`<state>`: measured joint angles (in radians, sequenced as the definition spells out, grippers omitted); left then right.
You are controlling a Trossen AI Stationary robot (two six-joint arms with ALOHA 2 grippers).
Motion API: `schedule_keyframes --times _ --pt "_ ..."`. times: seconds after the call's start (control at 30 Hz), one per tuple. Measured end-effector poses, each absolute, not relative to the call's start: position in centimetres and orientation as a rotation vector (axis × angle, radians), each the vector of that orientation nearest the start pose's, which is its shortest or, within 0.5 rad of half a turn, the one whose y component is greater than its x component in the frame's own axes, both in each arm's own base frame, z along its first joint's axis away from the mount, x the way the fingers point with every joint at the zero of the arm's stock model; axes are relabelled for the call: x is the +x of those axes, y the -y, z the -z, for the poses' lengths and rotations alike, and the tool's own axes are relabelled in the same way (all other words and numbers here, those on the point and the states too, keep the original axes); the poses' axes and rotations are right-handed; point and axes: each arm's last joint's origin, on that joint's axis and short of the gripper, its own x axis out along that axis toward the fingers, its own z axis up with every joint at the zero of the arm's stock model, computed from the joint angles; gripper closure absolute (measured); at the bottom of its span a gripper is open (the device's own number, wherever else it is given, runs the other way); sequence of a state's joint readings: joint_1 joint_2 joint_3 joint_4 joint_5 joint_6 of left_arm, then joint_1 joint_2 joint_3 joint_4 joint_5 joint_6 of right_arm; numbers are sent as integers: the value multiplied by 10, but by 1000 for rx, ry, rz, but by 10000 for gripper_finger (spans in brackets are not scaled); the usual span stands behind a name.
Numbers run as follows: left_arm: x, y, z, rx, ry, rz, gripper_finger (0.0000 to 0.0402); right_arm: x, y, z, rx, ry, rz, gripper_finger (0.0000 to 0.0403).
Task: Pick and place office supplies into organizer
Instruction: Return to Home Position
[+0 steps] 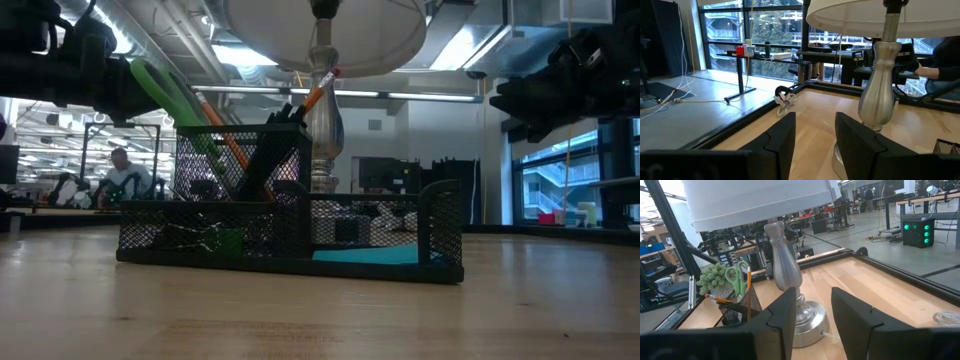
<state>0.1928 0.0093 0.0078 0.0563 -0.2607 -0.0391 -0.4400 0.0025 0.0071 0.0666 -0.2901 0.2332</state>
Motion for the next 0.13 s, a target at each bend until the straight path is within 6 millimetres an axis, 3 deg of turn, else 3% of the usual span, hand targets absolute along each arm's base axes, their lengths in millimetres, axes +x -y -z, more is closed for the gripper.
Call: schedule_keyframes --times 0.13 --pt "93 -26 -171 -40 64 -452 270 90 33 -172 206 84 141 276"
